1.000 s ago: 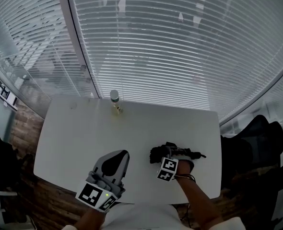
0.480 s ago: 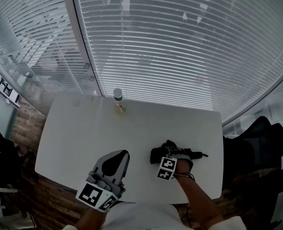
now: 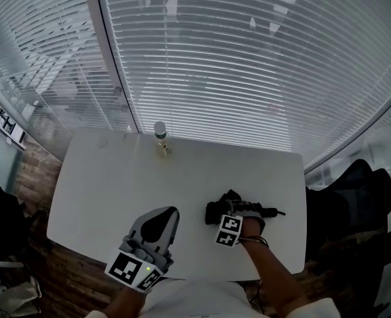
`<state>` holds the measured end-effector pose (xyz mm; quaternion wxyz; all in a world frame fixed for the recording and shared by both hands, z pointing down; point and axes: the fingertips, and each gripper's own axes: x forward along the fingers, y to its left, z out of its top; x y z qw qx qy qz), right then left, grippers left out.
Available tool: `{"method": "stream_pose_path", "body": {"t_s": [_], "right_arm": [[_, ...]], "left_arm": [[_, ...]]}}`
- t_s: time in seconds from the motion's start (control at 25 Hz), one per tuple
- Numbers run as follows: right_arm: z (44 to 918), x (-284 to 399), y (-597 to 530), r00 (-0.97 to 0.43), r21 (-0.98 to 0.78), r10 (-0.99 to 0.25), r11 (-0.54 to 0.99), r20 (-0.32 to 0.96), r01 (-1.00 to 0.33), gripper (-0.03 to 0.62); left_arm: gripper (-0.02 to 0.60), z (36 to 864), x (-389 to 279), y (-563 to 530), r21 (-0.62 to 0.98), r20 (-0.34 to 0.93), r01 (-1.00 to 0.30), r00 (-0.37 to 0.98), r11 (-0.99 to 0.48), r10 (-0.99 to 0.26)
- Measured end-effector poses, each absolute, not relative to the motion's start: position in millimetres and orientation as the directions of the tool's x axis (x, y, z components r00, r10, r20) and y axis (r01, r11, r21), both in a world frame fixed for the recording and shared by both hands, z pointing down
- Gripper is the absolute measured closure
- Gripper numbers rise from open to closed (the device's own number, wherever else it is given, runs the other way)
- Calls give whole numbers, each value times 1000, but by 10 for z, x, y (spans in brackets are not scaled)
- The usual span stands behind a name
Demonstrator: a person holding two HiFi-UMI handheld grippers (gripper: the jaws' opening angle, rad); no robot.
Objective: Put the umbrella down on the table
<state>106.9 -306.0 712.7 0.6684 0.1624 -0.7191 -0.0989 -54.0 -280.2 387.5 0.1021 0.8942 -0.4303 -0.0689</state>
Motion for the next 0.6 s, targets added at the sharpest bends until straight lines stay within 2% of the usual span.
{"method": "stream_pose_path", "body": {"t_s": [0.08, 0.32, 0.6], "right_arm": [[7105, 1078, -3043, -58, 369, -376, 924, 925, -101, 272], [6960, 1110, -2970, -80, 384, -395, 915, 915, -127, 269], [6571, 1179, -2938, -132, 408, -441, 887, 888, -214, 296]], "left_arm": [[569, 3871, -530, -2793, 241, -37, -754, 622, -611, -782], [569, 3877, -508, -2768, 243, -37, -750, 627, -615, -778], [569, 3875, -445, -2747, 242, -39, -739, 639, -628, -768]]}}
